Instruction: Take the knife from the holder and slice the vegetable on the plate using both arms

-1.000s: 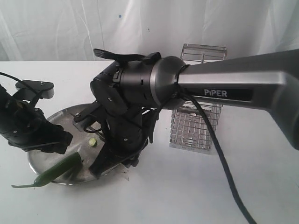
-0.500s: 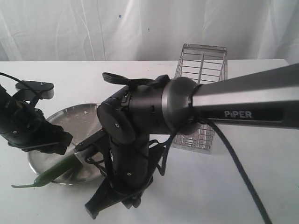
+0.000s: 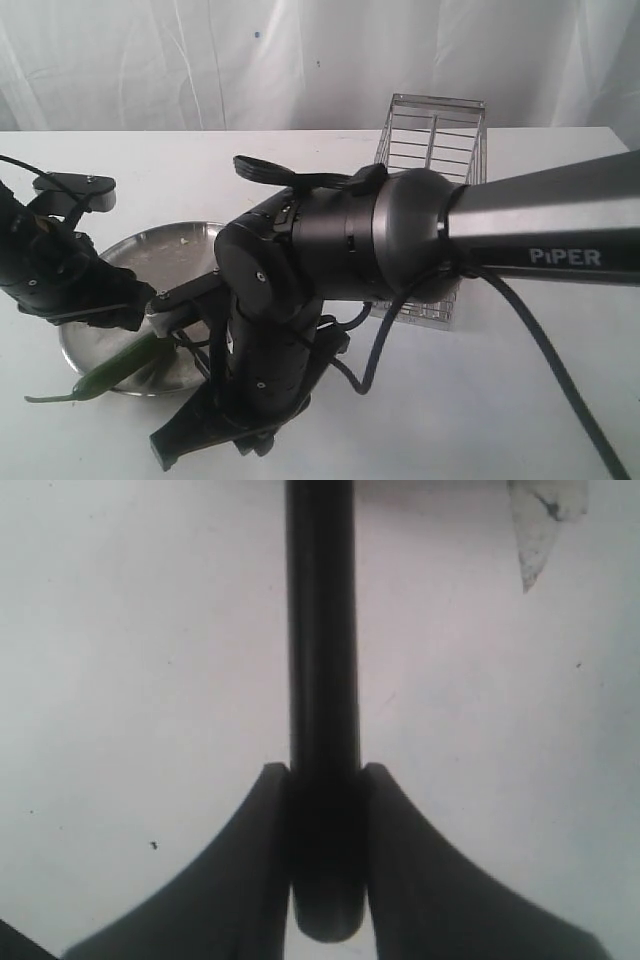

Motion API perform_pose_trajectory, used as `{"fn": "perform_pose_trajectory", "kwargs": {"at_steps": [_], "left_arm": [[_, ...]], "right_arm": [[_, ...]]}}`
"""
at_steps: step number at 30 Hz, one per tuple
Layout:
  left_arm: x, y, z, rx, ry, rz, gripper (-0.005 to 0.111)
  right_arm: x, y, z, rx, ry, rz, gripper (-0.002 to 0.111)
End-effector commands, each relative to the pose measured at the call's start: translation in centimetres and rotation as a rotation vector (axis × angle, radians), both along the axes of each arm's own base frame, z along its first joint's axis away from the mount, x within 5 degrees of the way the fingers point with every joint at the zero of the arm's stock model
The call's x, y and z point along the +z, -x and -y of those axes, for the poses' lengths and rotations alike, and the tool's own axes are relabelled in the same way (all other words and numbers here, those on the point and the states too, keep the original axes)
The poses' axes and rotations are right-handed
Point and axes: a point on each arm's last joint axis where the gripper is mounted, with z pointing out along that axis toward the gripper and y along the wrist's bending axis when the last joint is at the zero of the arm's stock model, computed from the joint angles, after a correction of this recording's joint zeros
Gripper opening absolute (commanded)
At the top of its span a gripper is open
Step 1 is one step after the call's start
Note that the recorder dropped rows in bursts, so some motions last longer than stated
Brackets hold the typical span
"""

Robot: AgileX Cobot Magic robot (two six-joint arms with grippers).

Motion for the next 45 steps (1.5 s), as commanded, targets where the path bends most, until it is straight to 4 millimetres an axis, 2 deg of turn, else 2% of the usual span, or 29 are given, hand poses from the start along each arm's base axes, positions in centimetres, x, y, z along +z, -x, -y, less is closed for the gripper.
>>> {"fn": "perform_pose_trajectory", "kwargs": {"at_steps": [1, 5, 10, 21, 28, 45], "left_arm": [[0.1, 0.4, 0.1, 0.0, 0.011, -0.008, 0.064], [0.1, 0.4, 0.1, 0.0, 0.011, -0.008, 0.064], [0.1, 0.4, 0.1, 0.0, 0.011, -0.008, 0.064], [0.2, 0.4, 0.1, 0.001, 0.01, -0.006, 0.064], [0.1, 0.4, 0.1, 0.0, 0.01, -0.008, 0.064], [0.4, 0.0, 0.3, 0.022, 0.048, 0.041, 0.064]], "right_arm": [[0.3, 0.0, -0.1, -0.004, -0.023, 0.012, 0.0], [0.2, 0.2, -0.2, 0.009, -0.038, -0.008, 0.0], [-1.1, 0.1, -0.4, 0.005, -0.013, -0.032, 0.0], [-1.1, 0.1, -0.5, 0.021, -0.023, -0.027, 0.0], [-2.2, 0.0, -0.6, 0.021, 0.003, -0.045, 0.0], [-2.3, 0.0, -0.7, 0.022, -0.001, -0.038, 0.0]]}}
